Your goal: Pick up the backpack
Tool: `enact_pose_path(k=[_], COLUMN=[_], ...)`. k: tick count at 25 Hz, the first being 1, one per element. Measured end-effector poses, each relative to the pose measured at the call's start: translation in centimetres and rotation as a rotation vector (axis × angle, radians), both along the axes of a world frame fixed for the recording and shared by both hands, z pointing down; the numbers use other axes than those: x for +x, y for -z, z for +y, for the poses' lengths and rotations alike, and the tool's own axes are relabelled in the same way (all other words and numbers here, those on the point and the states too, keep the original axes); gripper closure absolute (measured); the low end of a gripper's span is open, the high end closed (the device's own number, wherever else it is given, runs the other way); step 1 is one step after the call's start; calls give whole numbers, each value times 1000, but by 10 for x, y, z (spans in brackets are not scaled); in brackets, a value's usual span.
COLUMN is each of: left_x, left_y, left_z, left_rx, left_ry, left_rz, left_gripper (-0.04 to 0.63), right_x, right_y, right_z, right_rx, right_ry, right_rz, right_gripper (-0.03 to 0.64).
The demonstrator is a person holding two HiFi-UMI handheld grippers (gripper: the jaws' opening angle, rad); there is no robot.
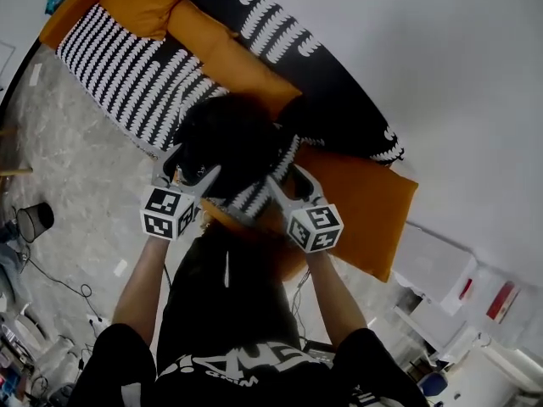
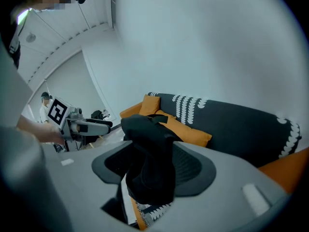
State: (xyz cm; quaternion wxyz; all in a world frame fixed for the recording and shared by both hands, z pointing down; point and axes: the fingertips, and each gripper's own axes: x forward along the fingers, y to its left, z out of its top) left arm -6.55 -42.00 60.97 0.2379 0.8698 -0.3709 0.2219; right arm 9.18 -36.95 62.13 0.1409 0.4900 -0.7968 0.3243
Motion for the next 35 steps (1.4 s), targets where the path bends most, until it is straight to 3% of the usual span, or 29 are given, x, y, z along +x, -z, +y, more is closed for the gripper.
enact_pose_path(k=[13,18,25,32,35], left_x=[32,38,40,30,25], left_y=[-86,-101,-107,-112,-108], left_z=[-26,-28,-31,-30,-26], left_rx=[-84,-105,-131,-159,-186], left_ry=[-92,-103,-87,-30,-9], left_rz=[-60,-62,-40,-65,-30], left_gripper=[209,215,330,538,558], right_x=[-5,-7,-2,-4,-14], right_y=[-71,-82,-86,-87,-77], right_z=[-37,-46,-50,-50,-47], right_rx=[-53,-71,-89,-93,-70], right_ry=[59,69,35,35,70], right_rz=[-64,-90,-84,-71,-84], right_gripper=[348,418,483,548,568])
